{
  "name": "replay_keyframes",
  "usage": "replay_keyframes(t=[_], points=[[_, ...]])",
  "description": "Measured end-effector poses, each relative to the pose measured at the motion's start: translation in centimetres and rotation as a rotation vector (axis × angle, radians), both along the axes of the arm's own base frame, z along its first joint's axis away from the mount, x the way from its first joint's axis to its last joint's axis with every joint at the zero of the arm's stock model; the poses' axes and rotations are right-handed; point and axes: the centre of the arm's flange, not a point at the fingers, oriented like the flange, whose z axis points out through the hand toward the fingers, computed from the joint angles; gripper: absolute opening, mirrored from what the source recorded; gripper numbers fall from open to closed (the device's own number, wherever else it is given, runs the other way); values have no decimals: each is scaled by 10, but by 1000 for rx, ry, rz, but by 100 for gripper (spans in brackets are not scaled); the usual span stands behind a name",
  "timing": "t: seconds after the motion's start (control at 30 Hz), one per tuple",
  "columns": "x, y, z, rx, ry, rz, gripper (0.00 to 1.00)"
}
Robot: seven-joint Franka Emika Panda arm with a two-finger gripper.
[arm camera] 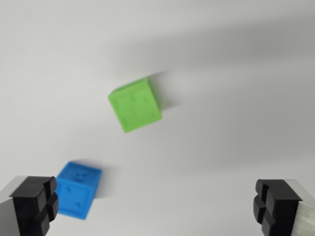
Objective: Stack cube
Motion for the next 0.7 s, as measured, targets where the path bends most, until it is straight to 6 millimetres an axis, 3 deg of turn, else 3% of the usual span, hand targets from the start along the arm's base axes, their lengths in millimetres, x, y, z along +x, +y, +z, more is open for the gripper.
replay_keyframes(t=[0.7], points=[[-35, 40, -53, 9, 6, -94, 100]])
